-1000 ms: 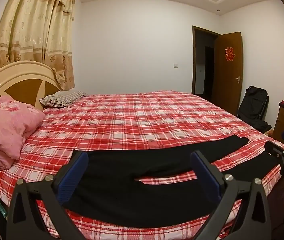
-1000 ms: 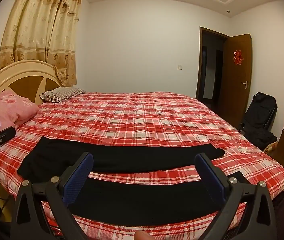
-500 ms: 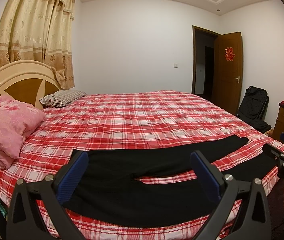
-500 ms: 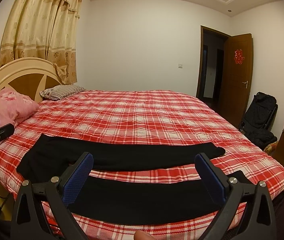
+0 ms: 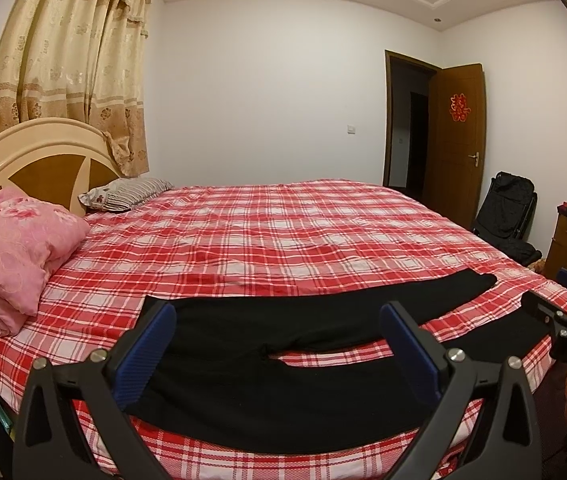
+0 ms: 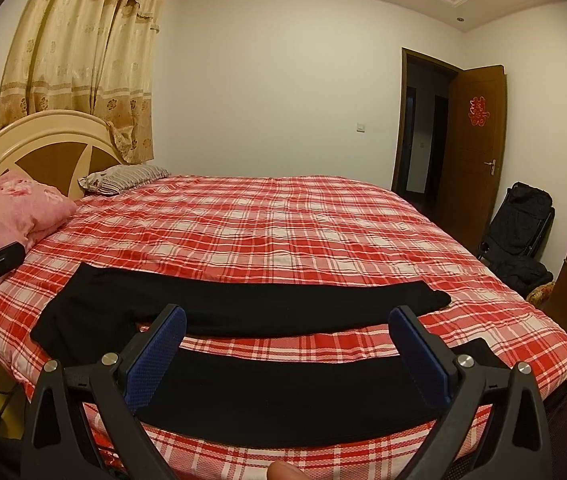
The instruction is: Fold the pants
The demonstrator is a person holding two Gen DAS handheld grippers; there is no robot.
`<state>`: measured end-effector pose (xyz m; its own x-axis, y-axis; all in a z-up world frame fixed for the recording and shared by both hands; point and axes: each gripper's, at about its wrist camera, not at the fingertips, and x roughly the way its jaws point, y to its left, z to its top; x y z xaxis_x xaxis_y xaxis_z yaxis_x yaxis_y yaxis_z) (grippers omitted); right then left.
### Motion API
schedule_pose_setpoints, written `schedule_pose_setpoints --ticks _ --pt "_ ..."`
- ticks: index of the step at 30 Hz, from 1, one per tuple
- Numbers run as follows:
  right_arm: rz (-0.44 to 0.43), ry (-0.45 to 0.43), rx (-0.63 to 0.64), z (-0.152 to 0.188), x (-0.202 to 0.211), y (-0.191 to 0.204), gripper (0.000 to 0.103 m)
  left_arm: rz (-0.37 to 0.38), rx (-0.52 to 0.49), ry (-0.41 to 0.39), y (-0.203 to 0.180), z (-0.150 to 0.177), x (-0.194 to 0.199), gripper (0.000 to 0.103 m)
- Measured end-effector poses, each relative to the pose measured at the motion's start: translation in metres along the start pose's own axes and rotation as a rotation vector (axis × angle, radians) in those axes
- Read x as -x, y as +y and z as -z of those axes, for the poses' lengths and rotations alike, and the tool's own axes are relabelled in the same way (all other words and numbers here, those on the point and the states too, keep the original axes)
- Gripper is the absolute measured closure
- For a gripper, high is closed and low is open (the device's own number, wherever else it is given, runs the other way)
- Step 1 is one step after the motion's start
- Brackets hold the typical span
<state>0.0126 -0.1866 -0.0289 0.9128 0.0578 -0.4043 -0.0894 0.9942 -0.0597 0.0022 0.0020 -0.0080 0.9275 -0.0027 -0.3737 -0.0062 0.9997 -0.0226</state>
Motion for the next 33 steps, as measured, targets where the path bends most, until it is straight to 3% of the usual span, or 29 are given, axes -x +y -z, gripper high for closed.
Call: schedule_pose_setpoints --ticks 33 --pt "0.009 0.024 -0.009 -0.001 -0.01 -0.004 0.001 0.003 -0.022 0.042 -0.004 0.008 -0.012 0.0"
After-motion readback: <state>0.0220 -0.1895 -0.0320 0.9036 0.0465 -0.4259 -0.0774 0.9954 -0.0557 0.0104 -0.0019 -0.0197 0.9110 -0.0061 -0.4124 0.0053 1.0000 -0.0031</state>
